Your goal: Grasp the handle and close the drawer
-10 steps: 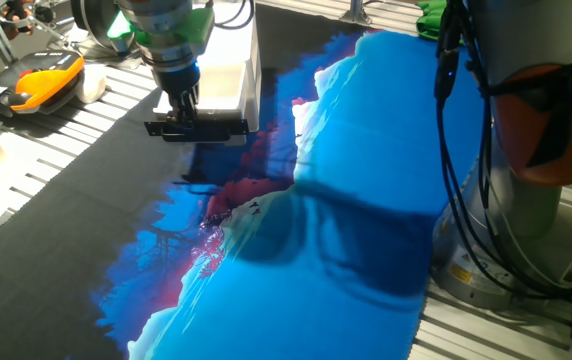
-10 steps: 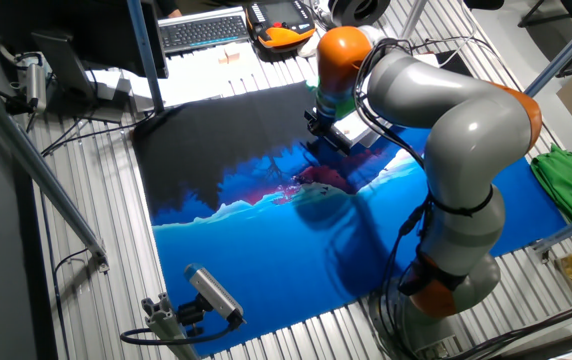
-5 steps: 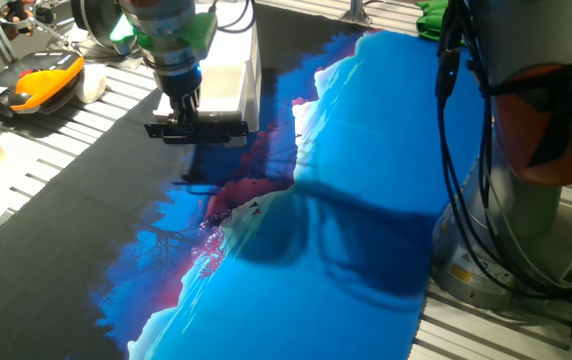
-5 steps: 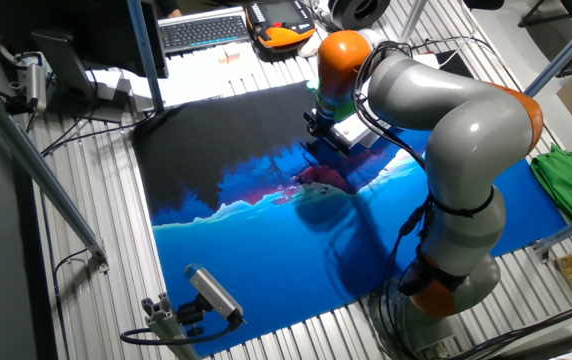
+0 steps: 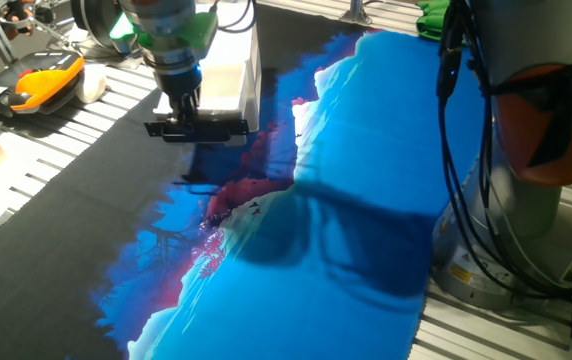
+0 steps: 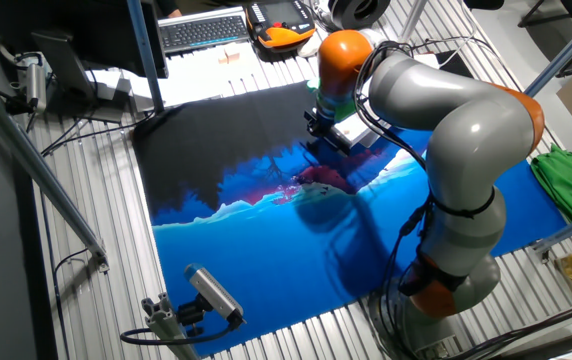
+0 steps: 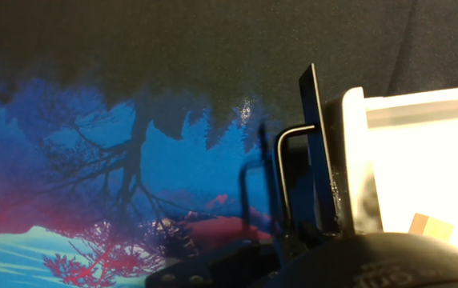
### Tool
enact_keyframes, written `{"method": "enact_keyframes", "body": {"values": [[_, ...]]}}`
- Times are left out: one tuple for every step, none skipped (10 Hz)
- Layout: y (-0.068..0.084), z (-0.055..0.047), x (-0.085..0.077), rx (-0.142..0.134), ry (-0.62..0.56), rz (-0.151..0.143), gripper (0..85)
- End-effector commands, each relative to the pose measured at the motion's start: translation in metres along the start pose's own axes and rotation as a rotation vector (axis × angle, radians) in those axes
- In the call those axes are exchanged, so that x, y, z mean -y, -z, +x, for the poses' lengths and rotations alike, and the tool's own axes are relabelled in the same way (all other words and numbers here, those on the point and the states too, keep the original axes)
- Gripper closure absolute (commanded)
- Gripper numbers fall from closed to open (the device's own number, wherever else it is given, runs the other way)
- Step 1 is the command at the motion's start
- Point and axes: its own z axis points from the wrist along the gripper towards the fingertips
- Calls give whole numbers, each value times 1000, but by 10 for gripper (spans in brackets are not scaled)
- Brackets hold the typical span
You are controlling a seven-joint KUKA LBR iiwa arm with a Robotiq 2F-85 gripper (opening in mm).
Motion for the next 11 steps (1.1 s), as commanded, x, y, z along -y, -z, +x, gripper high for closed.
{"method": "enact_keyframes", "body": {"values": [[0,1,-1,4,-4,-2,680],[-1,1,-1,5,-4,-4,680],[-1,1,-1,8,-1,-4,680],[-1,1,-1,11,1,-4,680],[0,1,-1,17,5,-3,680],[0,1,-1,22,27,2,680],[0,1,-1,28,38,-8,680],[0,1,-1,27,42,-8,680],[0,1,-1,26,42,-4,510],[0,1,-1,26,45,-1,510],[0,1,-1,24,50,5,510]]}}
